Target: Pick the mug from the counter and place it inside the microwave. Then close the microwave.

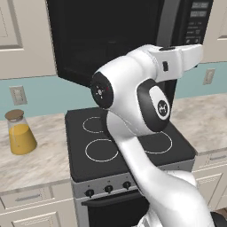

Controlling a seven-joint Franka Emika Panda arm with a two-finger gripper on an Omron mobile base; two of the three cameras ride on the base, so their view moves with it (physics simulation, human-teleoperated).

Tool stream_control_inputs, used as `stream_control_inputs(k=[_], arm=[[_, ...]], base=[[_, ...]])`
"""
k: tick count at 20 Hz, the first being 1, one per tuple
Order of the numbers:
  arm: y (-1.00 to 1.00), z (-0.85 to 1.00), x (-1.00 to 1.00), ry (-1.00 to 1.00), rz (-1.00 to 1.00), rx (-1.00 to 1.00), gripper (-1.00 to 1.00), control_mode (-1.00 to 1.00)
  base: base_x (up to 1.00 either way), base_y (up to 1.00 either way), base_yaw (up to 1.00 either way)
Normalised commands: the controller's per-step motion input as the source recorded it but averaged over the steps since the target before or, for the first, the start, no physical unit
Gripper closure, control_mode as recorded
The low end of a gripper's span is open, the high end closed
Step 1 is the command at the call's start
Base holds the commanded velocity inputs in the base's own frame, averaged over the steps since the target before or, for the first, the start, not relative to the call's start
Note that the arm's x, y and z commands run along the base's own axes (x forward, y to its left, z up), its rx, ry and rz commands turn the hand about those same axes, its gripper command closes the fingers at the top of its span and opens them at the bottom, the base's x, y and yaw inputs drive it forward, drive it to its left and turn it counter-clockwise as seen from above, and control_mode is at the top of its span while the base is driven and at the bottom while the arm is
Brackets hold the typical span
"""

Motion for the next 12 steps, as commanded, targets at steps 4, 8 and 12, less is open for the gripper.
stream_control_inputs(k=[4, 8, 12], arm=[[-0.56, 0.0, 0.29, 0.0, 0.0, 0.0, -1.0, -1.0], [-0.5, 0.02, 0.34, 0.0, 0.0, 0.0, -1.0, -1.0], [-0.41, 0.03, 0.39, 0.0, 0.0, 0.0, -1.0, -1.0]], base=[[0.0, 0.0, 0.0], [0.0, 0.0, 0.0], [0.0, 0.0, 0.0]])
